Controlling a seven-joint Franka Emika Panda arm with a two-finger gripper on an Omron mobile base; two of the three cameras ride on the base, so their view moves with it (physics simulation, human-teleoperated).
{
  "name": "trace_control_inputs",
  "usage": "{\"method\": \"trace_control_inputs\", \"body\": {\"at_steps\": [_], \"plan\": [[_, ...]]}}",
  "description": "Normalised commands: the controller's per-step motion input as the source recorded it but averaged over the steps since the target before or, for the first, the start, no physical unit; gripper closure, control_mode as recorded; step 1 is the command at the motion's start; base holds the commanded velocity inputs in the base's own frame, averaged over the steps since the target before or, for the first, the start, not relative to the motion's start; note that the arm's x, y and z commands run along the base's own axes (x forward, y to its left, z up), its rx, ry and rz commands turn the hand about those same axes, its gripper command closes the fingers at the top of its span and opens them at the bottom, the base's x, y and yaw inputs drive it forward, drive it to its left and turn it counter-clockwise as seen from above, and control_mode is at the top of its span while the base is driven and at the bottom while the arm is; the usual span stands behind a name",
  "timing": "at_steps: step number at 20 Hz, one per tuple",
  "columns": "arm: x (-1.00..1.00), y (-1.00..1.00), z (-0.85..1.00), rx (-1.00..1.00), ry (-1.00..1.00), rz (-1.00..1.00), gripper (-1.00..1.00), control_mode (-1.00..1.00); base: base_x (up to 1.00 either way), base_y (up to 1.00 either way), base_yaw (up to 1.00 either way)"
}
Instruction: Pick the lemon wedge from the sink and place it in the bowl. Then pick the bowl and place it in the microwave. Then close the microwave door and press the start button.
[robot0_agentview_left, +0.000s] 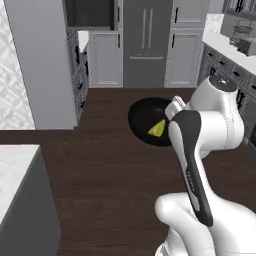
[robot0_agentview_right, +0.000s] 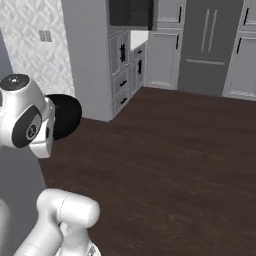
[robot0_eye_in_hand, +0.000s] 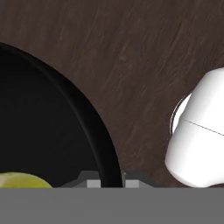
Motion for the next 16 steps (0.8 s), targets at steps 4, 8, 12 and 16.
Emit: {"method": "trace_control_inputs", "body": {"at_steps": [4,8,12,16], "plan": [[0.00,0.00,0.00,0.00,0.00,0.00,1.00,1.00,0.90,-0.84,-0.46],[0.00,0.00,0.00,0.00,0.00,0.00,1.00,1.00,1.00,-0.86,-0.23],[0.00,0.00,0.00,0.00,0.00,0.00,1.00,1.00,1.00,-0.80,-0.05],[0.00,0.00,0.00,0.00,0.00,0.00,1.00,1.00,1.00,-0.69,0.00]]}}
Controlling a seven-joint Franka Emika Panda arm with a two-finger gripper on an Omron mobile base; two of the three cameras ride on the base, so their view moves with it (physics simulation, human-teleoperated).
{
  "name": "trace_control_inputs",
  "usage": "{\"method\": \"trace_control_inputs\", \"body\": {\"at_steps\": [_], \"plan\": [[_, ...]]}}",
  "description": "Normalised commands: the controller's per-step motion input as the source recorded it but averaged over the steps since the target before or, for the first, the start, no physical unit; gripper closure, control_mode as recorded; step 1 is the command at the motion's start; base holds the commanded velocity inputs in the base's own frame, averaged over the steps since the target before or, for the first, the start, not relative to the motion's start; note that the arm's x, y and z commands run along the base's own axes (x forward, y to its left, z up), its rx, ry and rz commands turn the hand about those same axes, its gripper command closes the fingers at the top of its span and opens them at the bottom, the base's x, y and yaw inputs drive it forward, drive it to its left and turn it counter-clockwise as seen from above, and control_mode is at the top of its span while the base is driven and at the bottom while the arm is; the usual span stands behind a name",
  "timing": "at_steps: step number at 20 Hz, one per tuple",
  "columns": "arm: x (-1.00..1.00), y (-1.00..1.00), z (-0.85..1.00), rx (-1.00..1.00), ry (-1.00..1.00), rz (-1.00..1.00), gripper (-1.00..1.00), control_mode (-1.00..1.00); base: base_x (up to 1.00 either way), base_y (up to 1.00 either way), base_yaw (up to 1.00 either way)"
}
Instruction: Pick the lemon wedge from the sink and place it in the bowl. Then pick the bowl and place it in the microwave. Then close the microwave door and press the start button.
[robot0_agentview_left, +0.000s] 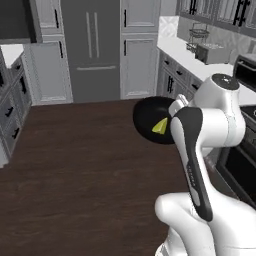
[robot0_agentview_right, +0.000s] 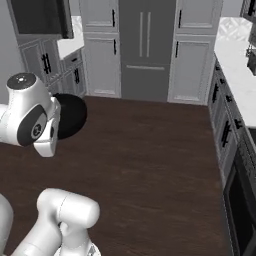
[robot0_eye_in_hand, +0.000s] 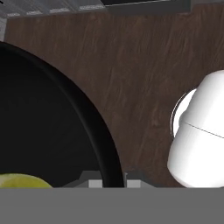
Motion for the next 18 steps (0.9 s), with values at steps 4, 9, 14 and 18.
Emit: {"method": "trace_control_inputs", "body": {"at_steps": [4,9,14,18], "plan": [[0.00,0.00,0.00,0.00,0.00,0.00,1.00,1.00,1.00,-0.57,0.03],[0.00,0.00,0.00,0.00,0.00,0.00,1.00,1.00,1.00,-0.52,0.12],[0.00,0.00,0.00,0.00,0.00,0.00,1.00,1.00,1.00,-0.43,0.22],[0.00,0.00,0.00,0.00,0.00,0.00,1.00,1.00,1.00,-0.34,0.33]]}}
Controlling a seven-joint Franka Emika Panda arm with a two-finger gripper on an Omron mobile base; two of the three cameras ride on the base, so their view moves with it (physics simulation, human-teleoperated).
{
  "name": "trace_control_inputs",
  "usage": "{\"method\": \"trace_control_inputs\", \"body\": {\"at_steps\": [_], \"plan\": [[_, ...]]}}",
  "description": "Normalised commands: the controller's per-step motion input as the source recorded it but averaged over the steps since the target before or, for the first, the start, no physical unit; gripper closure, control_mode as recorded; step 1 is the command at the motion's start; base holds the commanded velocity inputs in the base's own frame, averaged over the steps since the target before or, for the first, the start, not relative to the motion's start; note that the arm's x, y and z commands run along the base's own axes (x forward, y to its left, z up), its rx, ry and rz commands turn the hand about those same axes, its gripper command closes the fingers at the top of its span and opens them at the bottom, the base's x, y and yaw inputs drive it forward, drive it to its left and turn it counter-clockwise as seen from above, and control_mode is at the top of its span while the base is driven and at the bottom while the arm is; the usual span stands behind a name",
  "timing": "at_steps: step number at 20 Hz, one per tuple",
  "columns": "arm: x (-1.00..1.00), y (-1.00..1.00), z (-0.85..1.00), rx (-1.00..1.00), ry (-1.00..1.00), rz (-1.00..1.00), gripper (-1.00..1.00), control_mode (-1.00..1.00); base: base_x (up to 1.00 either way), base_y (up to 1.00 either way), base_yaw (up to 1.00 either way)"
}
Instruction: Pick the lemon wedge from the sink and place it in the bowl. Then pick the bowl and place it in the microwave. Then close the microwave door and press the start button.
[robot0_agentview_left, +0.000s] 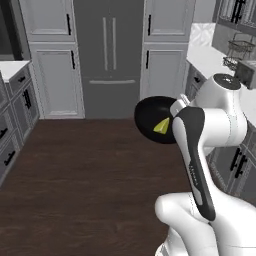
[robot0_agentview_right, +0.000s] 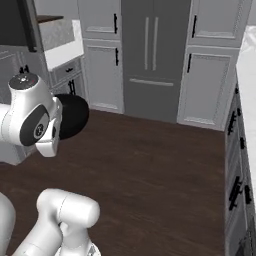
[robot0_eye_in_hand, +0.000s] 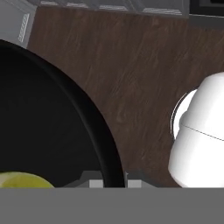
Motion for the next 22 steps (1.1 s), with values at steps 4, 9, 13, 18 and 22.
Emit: {"method": "trace_control_inputs", "body": {"at_steps": [4,9,13,18,22], "plan": [[0.00,0.00,0.00,0.00,0.00,0.00,1.00,1.00,1.00,-0.38,0.38],[0.00,0.00,0.00,0.00,0.00,0.00,1.00,1.00,1.00,-0.43,0.36],[0.00,0.00,0.00,0.00,0.00,0.00,1.00,1.00,1.00,-0.46,0.38],[0.00,0.00,0.00,0.00,0.00,0.00,1.00,1.00,1.00,-0.46,0.42],[0.00,0.00,0.00,0.00,0.00,0.00,1.00,1.00,1.00,-0.47,0.46]]}}
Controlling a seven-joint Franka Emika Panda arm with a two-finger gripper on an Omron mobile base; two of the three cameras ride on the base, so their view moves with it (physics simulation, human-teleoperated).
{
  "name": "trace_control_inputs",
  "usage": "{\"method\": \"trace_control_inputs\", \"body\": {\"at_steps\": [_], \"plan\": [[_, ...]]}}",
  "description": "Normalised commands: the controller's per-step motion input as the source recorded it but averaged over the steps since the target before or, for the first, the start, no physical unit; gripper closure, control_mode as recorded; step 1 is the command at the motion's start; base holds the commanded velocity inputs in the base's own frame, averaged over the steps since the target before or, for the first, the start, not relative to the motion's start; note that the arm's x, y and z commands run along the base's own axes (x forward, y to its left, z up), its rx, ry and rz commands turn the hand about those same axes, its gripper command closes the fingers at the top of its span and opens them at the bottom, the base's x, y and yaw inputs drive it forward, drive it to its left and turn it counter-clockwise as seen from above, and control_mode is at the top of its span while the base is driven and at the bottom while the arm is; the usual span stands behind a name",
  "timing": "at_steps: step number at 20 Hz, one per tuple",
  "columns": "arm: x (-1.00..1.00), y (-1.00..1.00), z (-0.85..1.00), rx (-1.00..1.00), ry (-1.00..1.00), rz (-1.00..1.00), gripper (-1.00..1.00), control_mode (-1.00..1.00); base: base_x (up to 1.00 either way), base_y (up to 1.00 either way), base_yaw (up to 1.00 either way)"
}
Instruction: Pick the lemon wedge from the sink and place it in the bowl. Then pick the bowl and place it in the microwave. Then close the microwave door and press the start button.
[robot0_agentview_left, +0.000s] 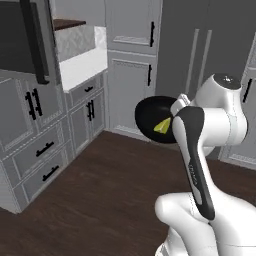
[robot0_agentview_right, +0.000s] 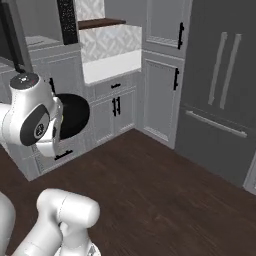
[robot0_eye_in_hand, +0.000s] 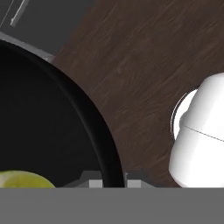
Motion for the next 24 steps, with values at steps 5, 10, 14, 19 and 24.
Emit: {"method": "trace_control_inputs", "body": {"at_steps": [5,10,14,19,24], "plan": [[0.00,0.00,0.00,0.00,0.00,0.00,1.00,1.00,1.00,-0.48,0.49],[0.00,0.00,0.00,0.00,0.00,0.00,1.00,1.00,1.00,-0.42,0.53],[0.00,0.00,0.00,0.00,0.00,0.00,1.00,1.00,1.00,-0.40,0.56],[0.00,0.00,0.00,0.00,0.00,0.00,1.00,1.00,1.00,-0.32,0.56],[0.00,0.00,0.00,0.00,0.00,0.00,1.00,1.00,1.00,-0.27,0.54]]}}
